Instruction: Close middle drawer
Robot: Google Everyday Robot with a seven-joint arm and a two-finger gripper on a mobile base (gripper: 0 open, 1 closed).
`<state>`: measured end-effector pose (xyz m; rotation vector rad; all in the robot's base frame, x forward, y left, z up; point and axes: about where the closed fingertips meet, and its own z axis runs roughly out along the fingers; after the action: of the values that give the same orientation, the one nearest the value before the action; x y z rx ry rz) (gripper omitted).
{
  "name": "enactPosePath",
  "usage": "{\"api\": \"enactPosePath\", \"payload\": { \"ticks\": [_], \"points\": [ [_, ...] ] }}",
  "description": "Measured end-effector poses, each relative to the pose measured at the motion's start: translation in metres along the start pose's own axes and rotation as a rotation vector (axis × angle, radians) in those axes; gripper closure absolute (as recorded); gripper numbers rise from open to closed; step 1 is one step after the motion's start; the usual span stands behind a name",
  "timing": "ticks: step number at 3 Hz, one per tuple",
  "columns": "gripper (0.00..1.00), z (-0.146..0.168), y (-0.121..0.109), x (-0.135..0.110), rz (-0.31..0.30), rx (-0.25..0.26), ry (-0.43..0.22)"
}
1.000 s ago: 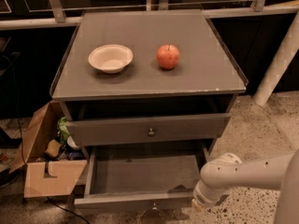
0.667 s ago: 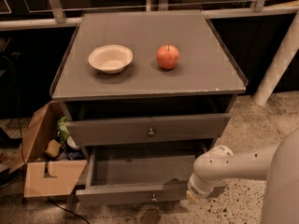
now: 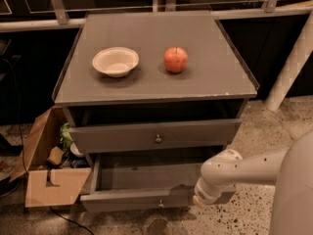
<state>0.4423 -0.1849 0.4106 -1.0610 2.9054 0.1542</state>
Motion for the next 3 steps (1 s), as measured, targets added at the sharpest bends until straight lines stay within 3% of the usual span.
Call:
{"api": "enactPosePath", "payload": {
  "ticks": [2, 3],
  "points": [
    [1.0, -0.04, -0.036, -0.058, 0.017, 0.119, -0.114],
    [1.0, -0.04, -0.035, -0.058, 0.017, 0.118, -0.114]
  ]
}}
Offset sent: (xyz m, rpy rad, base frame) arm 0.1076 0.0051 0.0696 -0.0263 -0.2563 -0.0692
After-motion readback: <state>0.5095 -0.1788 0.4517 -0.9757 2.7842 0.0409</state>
